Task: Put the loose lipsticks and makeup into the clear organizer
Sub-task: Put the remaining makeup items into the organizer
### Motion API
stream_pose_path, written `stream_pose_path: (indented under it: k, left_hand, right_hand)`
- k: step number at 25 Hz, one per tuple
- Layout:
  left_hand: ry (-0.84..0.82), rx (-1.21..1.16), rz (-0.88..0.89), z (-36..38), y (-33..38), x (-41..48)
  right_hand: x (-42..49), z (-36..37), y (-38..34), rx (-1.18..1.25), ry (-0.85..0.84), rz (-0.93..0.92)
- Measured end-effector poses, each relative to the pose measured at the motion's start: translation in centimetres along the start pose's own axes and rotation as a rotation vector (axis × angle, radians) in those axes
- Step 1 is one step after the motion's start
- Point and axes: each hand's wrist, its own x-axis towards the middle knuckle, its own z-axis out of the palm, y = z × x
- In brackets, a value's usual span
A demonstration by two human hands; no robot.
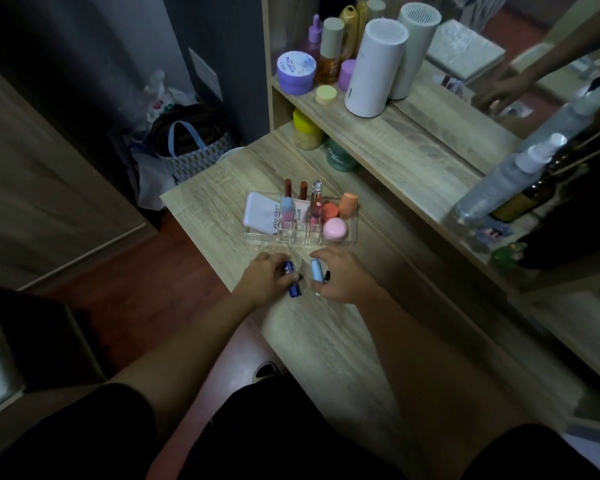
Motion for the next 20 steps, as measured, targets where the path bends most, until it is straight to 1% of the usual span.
stream_pose_path:
  k: [2,5,9,11,14,16,18,20]
  left_hand:
    - [-0.026,0.022,-0.039,0.8,0.3,0.5]
    - [-0.023,0.004,-0.086,1.1,0.6,0.9]
    - [-0.019,0.032,-0.074,0.5,0.7,1.1]
    - [-0.007,0.019,-0.073,0.0,0.6,1.0]
    - [0.025,-0.018,-0.080,-0.4,0.3,1.1]
    - [0.053,-0.054,-0.084,-0.6,0.3,1.0]
    - [0.091,-0.085,-0.072,-0.8,0.2,1.0]
    - [0.129,-0.127,-0.045,-1.1,0.1,0.9]
  right_hand:
    - [0.1,0.0,0.2,-0.063,-0.032,-0.031]
    - [0.5,-0.1,0.2,-0.121,-0.080,-0.061]
    - [1.8,-0.2,-0.2,-0.170,-0.221,-0.033]
    - [2.3,-0.4,-0.5,-0.205,-0.254,-0.027]
    - [3.1,-0.4,-0.7,-0.244,-0.234,-0.036]
    - [3.3,-0.4,-0.7,-0.228,-0.204,-0.024]
    - [3.4,-0.5,-0.7,-0.136,-0.139,0.014]
    - [3.3,-0.7,-0.6,-0.015,-0.027,0.085]
